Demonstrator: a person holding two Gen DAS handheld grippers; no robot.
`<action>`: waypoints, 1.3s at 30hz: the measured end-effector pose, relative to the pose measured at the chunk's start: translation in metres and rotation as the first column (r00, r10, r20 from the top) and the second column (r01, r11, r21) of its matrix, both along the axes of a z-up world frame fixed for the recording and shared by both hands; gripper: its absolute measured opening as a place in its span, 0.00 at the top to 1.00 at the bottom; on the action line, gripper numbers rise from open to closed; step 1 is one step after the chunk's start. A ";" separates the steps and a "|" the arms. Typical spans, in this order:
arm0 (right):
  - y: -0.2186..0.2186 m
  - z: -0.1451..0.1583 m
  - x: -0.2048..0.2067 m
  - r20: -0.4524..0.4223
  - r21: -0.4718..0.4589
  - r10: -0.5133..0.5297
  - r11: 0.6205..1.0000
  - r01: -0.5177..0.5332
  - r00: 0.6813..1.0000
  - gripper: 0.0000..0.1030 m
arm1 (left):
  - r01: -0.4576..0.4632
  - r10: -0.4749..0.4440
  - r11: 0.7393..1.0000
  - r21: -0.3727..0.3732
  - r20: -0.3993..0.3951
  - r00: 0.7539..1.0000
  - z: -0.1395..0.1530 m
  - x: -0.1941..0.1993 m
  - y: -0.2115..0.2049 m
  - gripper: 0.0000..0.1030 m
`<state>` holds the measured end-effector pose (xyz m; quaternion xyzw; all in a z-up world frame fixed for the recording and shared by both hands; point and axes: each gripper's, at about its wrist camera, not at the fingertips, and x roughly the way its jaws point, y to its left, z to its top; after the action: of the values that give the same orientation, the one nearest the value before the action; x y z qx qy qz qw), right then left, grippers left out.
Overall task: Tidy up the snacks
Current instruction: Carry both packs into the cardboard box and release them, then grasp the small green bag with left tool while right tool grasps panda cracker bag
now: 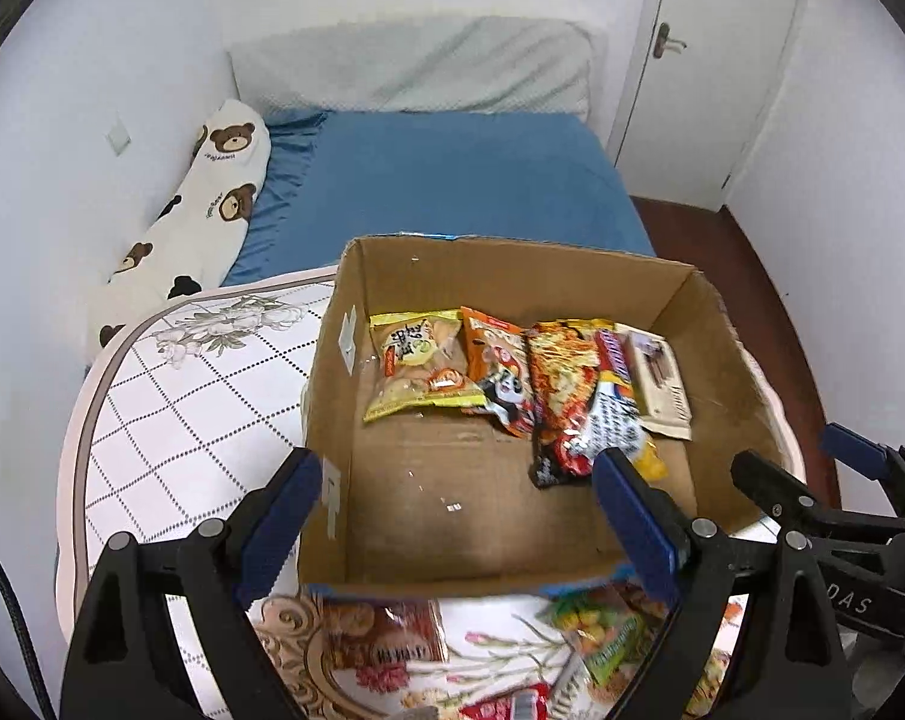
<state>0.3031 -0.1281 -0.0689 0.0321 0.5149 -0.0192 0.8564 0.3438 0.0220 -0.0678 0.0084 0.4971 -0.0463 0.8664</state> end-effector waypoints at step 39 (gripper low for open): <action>-0.100 -0.132 -0.199 -0.358 0.228 -0.298 0.891 0.392 0.885 0.05 | -0.013 -0.042 0.996 -0.091 -0.580 0.813 -0.190 -0.157 -0.037 0.21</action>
<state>0.1040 -0.2277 -0.2011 0.2475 0.6269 -0.1008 0.7318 0.1867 -0.0145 -0.2573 -0.0416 0.7353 -0.0757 0.6722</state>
